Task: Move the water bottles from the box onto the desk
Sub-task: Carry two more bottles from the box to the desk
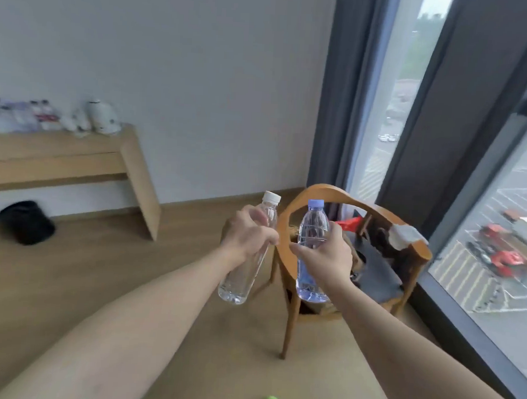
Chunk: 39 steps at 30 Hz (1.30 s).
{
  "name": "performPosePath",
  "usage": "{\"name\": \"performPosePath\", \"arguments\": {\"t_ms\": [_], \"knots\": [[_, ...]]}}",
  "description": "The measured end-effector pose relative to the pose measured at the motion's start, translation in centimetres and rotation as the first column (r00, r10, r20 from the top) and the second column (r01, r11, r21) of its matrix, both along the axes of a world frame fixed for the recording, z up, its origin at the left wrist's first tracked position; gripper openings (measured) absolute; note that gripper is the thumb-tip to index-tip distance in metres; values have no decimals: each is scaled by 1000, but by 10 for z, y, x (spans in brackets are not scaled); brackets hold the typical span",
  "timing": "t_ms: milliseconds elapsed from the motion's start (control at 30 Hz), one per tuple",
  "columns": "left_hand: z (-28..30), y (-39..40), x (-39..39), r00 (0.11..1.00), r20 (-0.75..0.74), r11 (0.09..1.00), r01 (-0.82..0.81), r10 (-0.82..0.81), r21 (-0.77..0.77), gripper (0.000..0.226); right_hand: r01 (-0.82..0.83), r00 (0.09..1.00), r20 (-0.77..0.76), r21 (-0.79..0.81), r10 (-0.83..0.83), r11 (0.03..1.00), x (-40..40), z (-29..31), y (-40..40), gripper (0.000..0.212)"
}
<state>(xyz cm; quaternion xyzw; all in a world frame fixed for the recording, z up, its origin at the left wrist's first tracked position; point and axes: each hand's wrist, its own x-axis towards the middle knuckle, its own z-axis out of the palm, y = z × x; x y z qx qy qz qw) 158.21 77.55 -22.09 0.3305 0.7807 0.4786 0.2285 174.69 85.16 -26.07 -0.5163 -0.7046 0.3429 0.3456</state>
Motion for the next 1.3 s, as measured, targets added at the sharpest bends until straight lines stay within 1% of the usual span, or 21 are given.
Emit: {"name": "performPosePath", "arguments": {"t_ms": [100,167,233,400,533,633,733,800,967,1033,1133,1300], "knots": [[1,-7,-52,995,-38,996,-88,87,-35,56,-152,988,-29,-17,152,988,-65,5,10,70],[3,-8,-83,987,-63,988,-147,145,-39,56,-246,969,-43,-21,245,969,-105,7,19,70],[10,-8,-112,972,-65,974,-225,224,-11,56,-328,944,-56,-34,326,944,-143,13,28,67],[29,-11,-178,914,-28,913,-403,405,60,60,-492,868,-123,-82,482,866,-228,23,43,57],[38,-24,-223,868,16,864,-495,496,93,51,-599,796,-171,-93,580,795,-293,30,43,58],[38,-37,-258,837,41,831,-547,546,96,52,-655,752,-185,-99,633,749,-339,29,36,60],[31,-54,-296,798,52,793,-603,601,94,55,-700,713,-177,-107,679,706,-387,25,23,56],[24,-67,-326,779,57,773,-627,625,95,54,-721,692,-168,-115,702,683,-423,21,11,54],[12,-103,-419,756,58,751,-655,652,87,54,-766,642,-148,-87,752,637,-527,17,-23,63],[12,-121,-463,747,50,742,-664,663,86,55,-772,635,-146,-83,759,630,-571,18,-40,64],[17,-146,-529,750,55,745,-661,659,92,54,-780,624,-143,-74,768,621,-635,26,-66,59],[29,-183,-622,752,25,750,-659,659,60,58,-787,616,-165,-92,770,610,-727,40,-103,67]]}}
